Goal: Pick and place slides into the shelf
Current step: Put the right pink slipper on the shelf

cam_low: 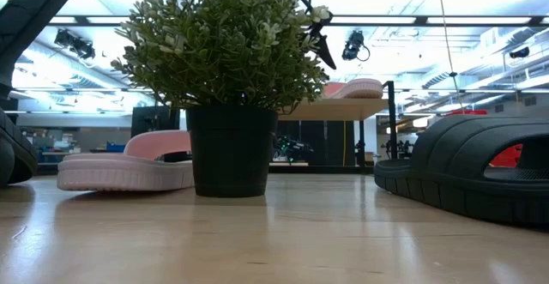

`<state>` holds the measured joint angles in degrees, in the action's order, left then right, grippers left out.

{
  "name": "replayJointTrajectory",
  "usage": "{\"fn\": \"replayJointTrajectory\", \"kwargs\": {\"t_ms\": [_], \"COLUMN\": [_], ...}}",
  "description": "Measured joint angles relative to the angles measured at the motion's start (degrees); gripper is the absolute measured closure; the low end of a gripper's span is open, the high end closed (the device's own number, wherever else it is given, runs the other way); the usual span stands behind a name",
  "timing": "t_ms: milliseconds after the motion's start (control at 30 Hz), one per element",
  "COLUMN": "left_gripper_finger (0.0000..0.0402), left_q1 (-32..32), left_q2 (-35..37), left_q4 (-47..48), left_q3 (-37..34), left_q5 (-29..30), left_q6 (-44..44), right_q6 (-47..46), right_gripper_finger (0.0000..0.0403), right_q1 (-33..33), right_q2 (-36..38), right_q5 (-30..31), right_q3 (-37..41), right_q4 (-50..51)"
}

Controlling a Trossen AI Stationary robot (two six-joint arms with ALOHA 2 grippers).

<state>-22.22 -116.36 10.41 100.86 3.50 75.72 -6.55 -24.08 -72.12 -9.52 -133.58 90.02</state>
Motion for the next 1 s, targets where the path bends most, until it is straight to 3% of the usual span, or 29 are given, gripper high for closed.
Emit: {"fn": "replayJointTrajectory", "kwargs": {"t_ms": [633, 1000], "left_gripper_finger": [0.0277, 0.0288], "left_q1": [0.2, 1.4], "left_q2": [-0.4, -1.1], "left_q4": [0.2, 1.2], "left_q3": [0.0, 0.0], "left_q5": [5.7, 5.7], "left_q6": [-0.8, -1.4], "right_q6": [0.0, 0.0], "right_gripper_finger": [0.0163, 0.0163], "right_q1": [0.0, 0.0], "right_q2": [0.0, 0.0], "right_q5": [0.0, 0.0], "right_q3": [0.0, 0.0], "right_q4": [0.0, 0.0]}}
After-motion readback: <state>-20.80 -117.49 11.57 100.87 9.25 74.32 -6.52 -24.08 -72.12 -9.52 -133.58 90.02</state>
